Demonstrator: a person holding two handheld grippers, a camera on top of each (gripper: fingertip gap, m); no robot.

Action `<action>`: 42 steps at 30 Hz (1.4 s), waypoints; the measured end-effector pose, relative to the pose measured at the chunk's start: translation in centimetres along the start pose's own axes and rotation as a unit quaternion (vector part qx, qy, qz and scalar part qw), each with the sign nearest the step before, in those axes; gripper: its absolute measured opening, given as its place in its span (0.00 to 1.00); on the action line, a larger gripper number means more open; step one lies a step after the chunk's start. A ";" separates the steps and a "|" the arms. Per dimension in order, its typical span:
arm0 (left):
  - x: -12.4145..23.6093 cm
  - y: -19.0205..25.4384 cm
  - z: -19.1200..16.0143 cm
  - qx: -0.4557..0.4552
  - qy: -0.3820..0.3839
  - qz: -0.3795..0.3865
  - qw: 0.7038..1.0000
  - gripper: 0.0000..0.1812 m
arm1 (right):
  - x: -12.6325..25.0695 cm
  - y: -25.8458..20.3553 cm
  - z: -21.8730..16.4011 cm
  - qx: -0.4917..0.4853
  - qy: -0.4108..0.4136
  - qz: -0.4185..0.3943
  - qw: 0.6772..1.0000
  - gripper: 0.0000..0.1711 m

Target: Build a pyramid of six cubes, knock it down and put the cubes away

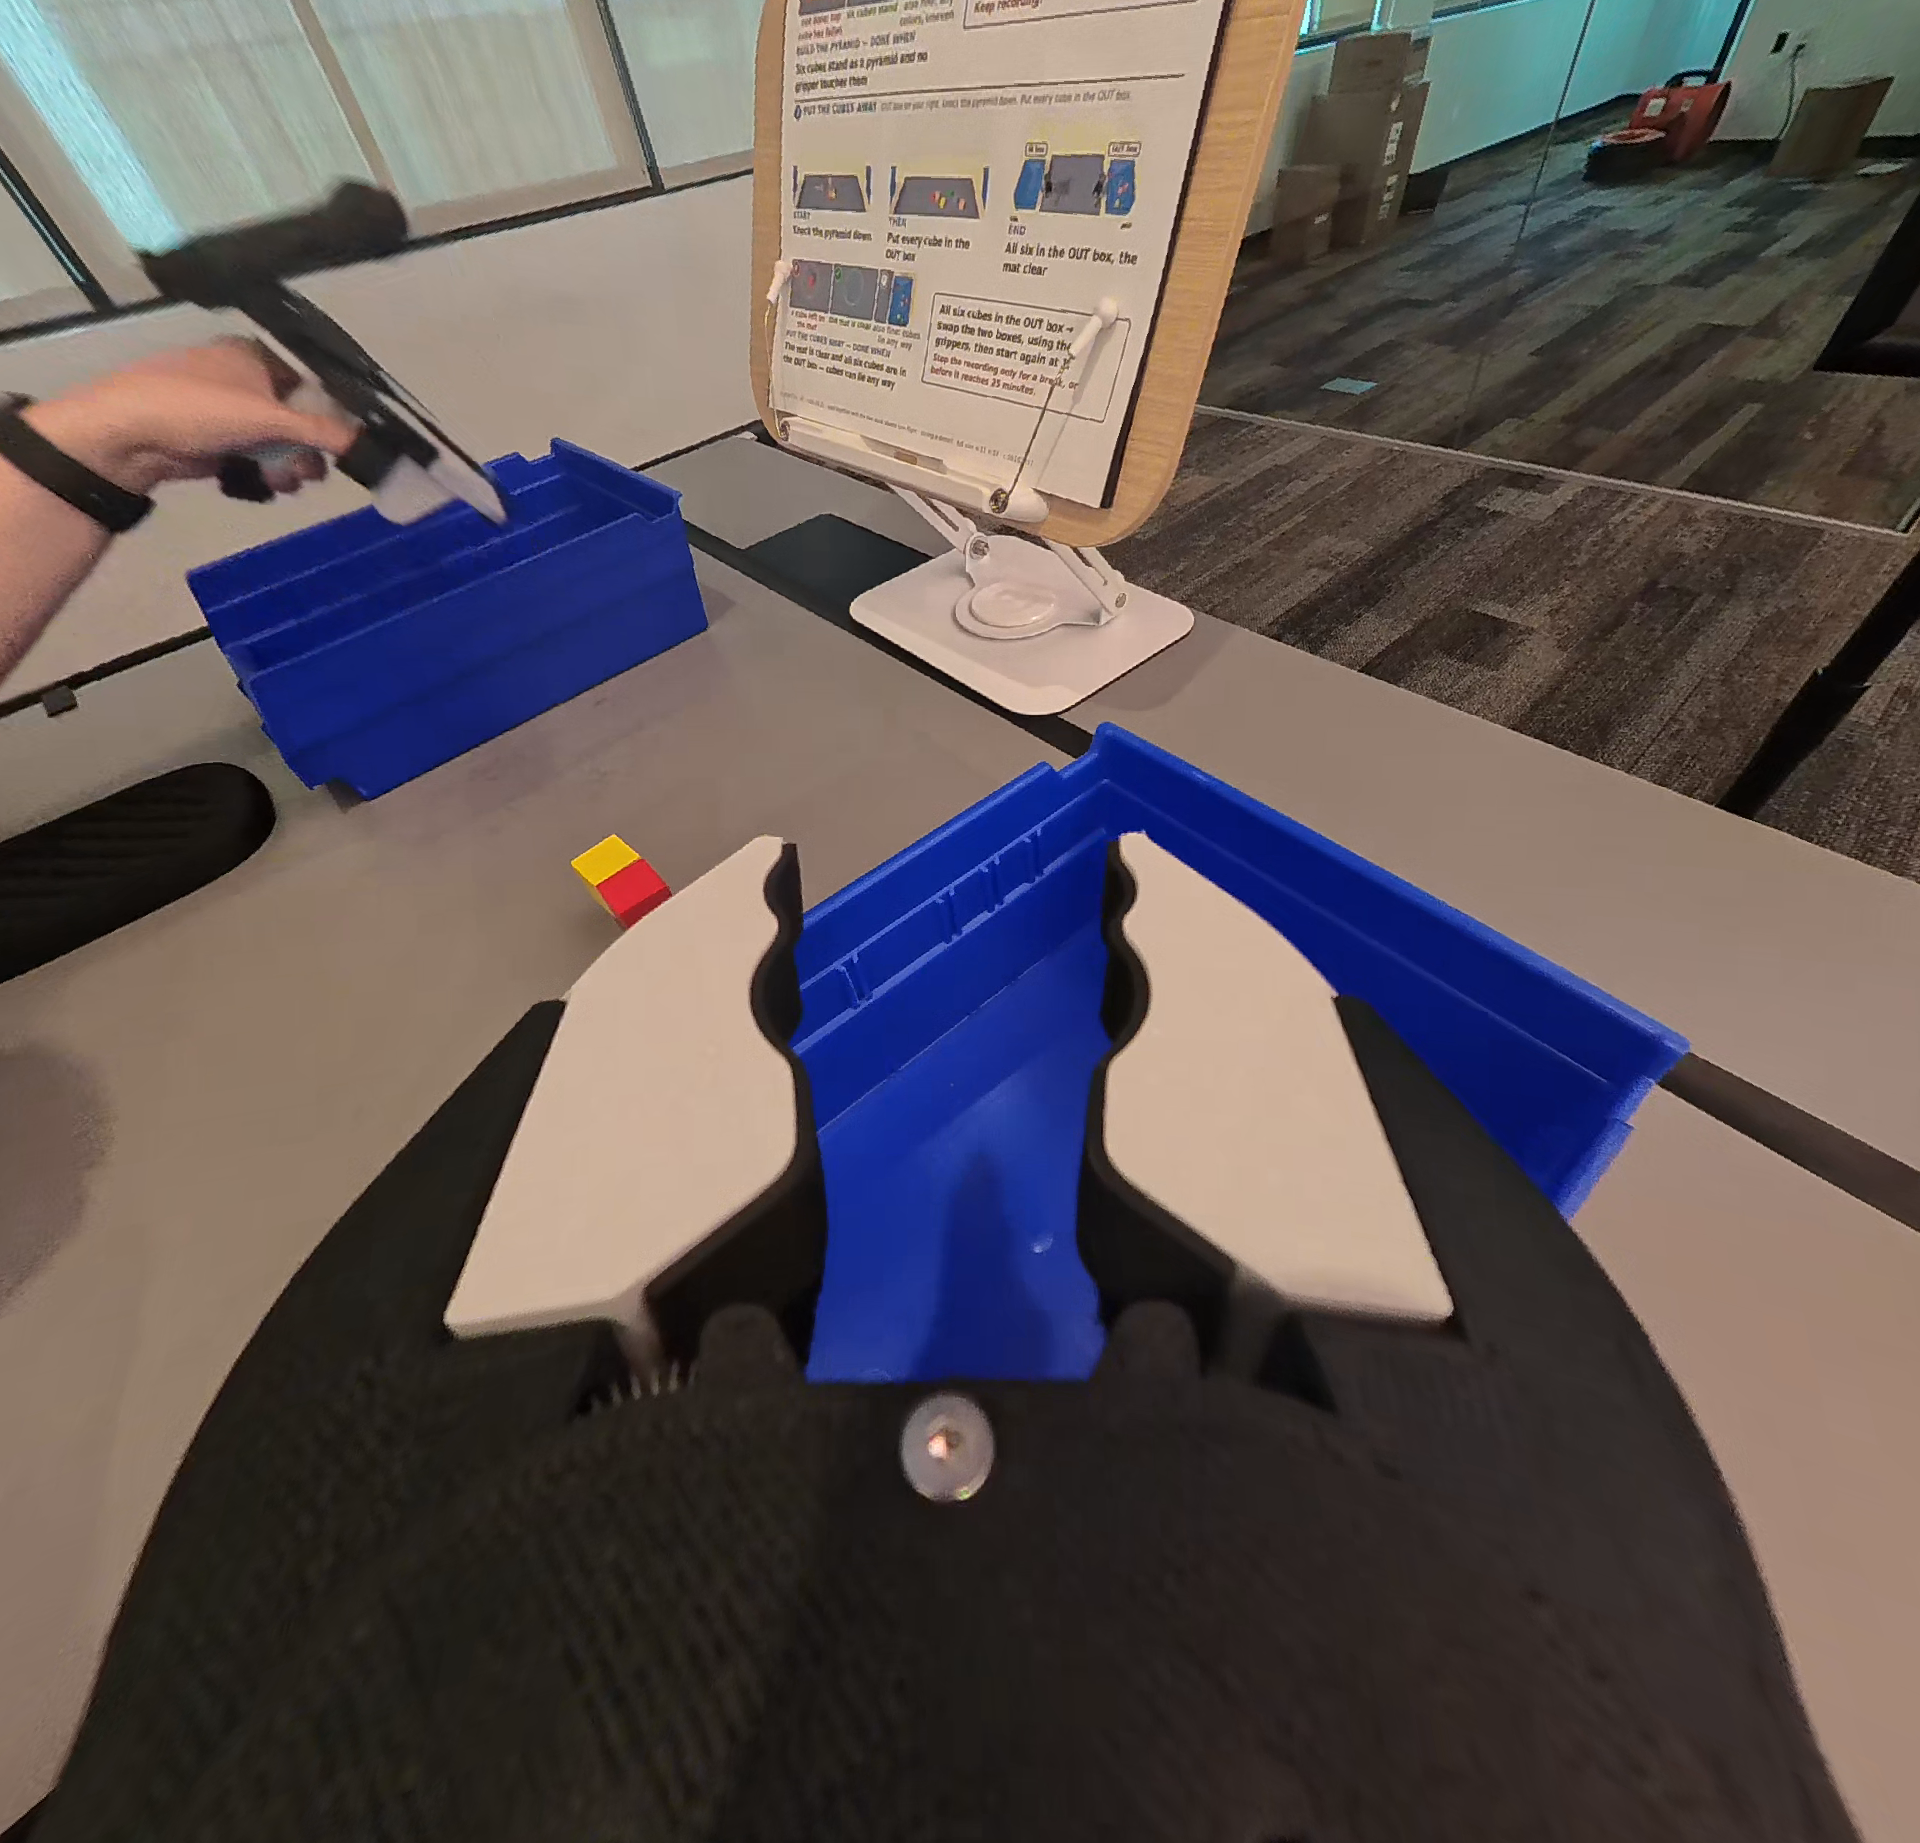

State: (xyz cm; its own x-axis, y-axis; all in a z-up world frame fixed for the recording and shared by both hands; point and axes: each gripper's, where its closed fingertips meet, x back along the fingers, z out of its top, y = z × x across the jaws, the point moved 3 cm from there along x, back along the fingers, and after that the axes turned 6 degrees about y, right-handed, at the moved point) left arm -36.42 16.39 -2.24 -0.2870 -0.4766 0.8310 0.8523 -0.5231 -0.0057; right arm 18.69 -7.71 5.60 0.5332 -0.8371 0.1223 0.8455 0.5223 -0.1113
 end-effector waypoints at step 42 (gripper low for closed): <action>-4.2 34.5 -2.7 -0.542 -0.078 -0.275 0.790 0.16 | -0.9 -1.1 -0.1 0.020 -0.019 0.021 0.999 0.33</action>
State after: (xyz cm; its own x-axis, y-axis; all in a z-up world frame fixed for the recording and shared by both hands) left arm -6.99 -1.54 -7.39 -0.3541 0.0819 0.9316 -0.2818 -0.9592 -0.0228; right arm 17.31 -7.55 5.55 0.5684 -0.8077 0.1567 0.8224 0.5637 -0.0775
